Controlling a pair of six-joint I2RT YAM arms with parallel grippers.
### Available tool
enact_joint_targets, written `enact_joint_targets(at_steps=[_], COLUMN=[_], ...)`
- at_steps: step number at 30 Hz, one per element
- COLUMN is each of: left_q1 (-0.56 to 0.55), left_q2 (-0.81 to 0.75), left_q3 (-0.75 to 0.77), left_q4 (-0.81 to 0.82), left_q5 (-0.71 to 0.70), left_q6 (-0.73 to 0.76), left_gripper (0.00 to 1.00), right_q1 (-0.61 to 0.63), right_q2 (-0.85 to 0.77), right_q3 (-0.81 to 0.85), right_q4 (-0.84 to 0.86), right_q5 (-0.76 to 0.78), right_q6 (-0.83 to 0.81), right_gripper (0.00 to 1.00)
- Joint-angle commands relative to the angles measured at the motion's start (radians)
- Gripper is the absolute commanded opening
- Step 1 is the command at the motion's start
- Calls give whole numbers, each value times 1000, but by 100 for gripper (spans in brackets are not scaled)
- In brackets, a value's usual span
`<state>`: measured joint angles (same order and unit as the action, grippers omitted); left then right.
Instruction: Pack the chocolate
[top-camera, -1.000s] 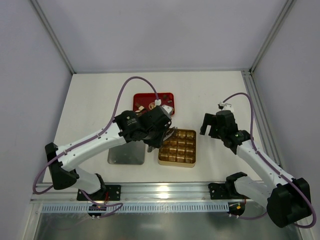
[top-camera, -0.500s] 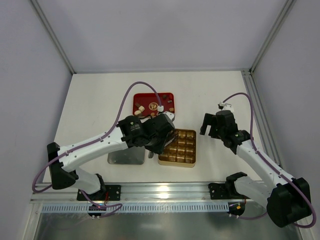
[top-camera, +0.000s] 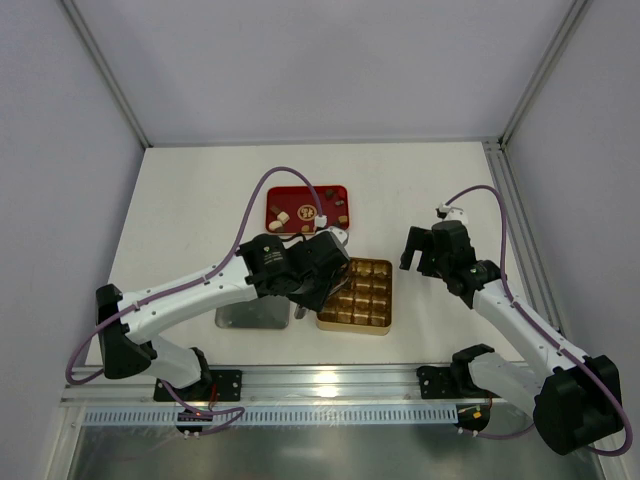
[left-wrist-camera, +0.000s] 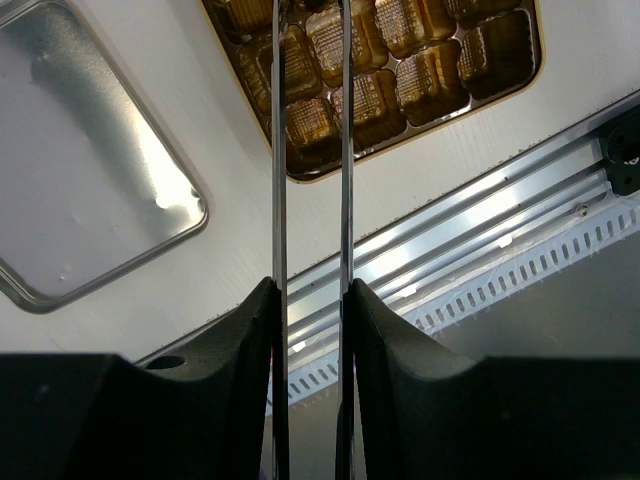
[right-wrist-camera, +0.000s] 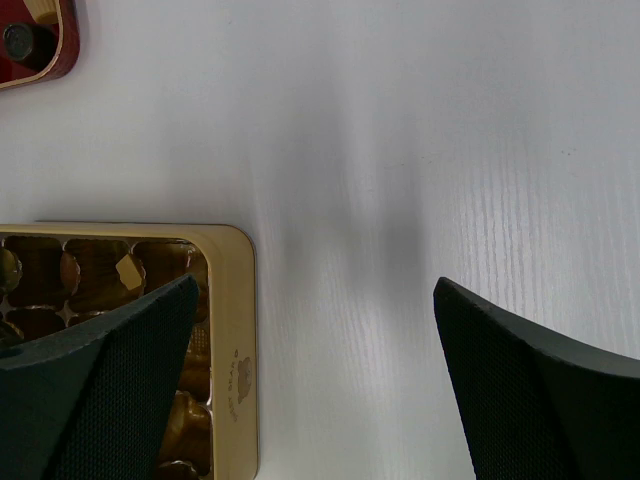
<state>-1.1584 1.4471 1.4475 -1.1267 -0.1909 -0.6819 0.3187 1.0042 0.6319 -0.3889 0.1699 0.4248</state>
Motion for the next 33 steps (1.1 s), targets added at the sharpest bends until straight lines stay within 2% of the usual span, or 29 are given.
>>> enact_joint_targets(at_steps=[1,9,18,24,33], left_q1=[-6,-6,20,150,357], left_q2=[-10,-11,-24,32,223], left_q3=[4,20,154,226,378], left_q4=[22,16,-19,-2,36], left_q5=[-22,-28,-126,-116,-65], left_q6=[-10,-5,33,120,249], left_gripper=[36,38,38,39,39], right_q1=[-1,-1,-1,-1,-1], right_q2=[-1,-3,-3,-3,-7], right_q3=[14,18,34,34,26], right_q4=[28,25,18,13,9], right_q5=[13,10,6,2,-4], right_q6=[5,5,-4,-12,-17], right_gripper=[100,100,100,100,100])
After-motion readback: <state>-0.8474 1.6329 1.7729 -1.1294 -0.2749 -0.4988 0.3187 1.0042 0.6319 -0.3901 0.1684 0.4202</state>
